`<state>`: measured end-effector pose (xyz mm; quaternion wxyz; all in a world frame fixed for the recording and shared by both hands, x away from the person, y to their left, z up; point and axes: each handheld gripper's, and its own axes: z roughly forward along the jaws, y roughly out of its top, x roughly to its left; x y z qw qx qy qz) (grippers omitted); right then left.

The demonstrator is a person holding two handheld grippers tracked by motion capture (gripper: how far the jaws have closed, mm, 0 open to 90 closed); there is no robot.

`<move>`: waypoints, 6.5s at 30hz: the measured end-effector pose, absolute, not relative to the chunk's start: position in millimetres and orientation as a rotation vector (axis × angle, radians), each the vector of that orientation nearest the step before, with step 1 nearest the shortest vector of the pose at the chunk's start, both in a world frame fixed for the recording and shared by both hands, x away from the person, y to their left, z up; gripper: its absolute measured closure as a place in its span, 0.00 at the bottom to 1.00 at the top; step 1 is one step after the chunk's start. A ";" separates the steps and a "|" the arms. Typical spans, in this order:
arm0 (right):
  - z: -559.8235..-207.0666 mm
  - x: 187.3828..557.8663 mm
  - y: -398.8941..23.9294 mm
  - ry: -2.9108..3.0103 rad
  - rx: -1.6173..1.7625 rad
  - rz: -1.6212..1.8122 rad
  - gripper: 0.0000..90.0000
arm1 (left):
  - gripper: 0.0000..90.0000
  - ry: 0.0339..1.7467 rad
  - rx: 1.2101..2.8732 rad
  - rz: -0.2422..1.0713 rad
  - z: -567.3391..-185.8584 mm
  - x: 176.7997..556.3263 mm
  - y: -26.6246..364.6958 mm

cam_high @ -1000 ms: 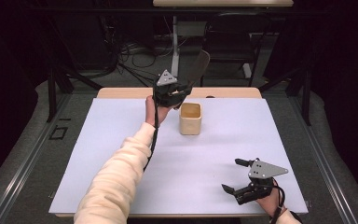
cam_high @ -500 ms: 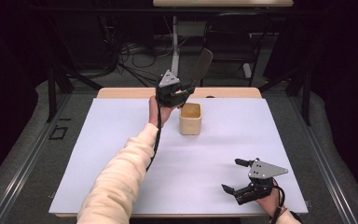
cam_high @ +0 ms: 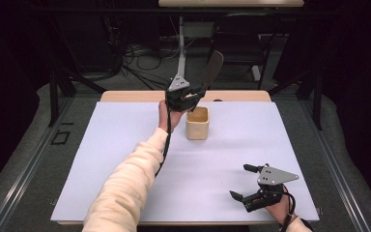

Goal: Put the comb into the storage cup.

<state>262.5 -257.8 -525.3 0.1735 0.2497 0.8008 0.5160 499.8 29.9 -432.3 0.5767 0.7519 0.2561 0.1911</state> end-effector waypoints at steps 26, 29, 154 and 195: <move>-525.1 262.3 -257.9 2.272 0.705 1.464 0.00 | 0.80 0.613 1.705 0.384 -450.8 503.5 27.1; -525.0 262.1 -257.9 2.272 0.705 1.465 0.00 | 0.80 0.618 1.699 0.379 -454.0 503.6 28.1; -525.1 262.6 -256.1 2.279 0.692 1.456 0.00 | 0.00 0.708 2.078 0.299 -443.8 459.2 91.8; -525.7 263.6 -256.5 2.281 0.713 1.453 0.00 | 0.00 0.965 2.086 0.367 -482.7 409.9 183.2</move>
